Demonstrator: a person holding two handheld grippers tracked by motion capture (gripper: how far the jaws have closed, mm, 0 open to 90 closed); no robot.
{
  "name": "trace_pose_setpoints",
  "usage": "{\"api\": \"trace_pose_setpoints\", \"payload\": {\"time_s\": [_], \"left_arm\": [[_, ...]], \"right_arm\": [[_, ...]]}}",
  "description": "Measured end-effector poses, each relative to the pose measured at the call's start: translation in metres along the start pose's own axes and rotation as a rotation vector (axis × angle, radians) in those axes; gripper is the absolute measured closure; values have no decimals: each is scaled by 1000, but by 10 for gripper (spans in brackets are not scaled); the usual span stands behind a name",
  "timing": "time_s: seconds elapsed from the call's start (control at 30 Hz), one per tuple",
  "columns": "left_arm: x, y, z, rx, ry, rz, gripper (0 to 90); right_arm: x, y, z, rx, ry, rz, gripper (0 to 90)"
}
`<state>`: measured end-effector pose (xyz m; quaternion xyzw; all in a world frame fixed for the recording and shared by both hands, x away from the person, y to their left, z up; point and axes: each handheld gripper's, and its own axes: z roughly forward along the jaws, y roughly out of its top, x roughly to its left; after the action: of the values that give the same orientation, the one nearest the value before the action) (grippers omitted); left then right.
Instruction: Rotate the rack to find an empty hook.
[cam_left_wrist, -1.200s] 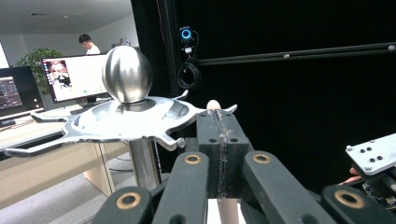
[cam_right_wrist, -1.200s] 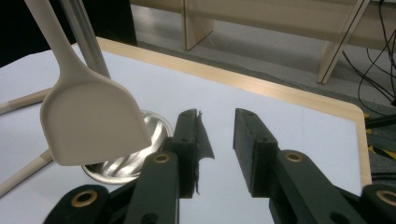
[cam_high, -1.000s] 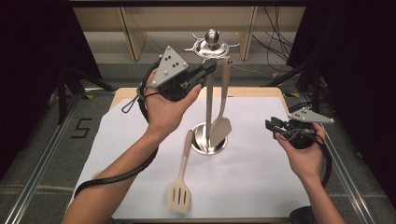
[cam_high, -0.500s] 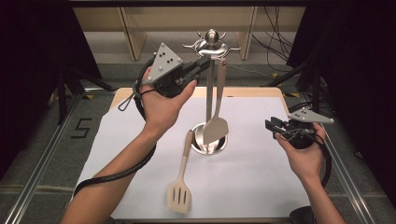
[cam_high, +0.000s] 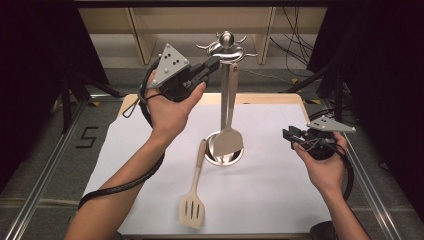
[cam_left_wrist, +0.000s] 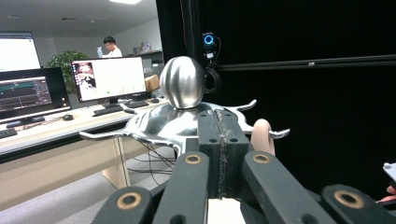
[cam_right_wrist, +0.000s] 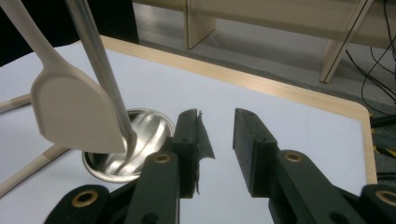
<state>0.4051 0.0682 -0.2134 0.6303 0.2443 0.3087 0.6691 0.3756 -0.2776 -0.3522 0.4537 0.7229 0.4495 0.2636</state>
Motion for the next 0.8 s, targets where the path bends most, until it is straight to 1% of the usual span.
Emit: {"api": "trace_pose_setpoints", "payload": {"time_s": [0.17,0.2,0.23,0.3,0.37,0.4,0.43,0.5,0.67,0.7,0.8], "left_arm": [[5,0,-2,0,19,6,891],[6,0,-2,0,26,8,891],[8,0,-2,-1,30,7,891],[10,0,-3,-1,39,3,891],[13,0,-3,-1,43,-1,892],[14,0,-3,0,48,1,892],[15,-1,-3,0,51,2,891],[17,-1,-2,0,62,5,891],[21,-1,-1,0,76,-7,891],[22,-1,-1,3,78,-2,891],[24,-1,0,4,85,-7,891]], "right_arm": [[-1,0,0,3,4,-3,713],[-1,0,1,-3,4,-2,713],[0,0,1,-10,-7,4,713],[2,0,1,-10,-7,21,713],[2,0,1,-6,-4,22,713],[0,1,0,0,6,0,713],[0,0,0,-2,4,-4,713],[0,0,0,-5,6,-2,714],[-1,0,0,2,5,-4,713],[0,1,0,-2,7,3,713],[-1,0,0,-3,7,-3,713]]}}
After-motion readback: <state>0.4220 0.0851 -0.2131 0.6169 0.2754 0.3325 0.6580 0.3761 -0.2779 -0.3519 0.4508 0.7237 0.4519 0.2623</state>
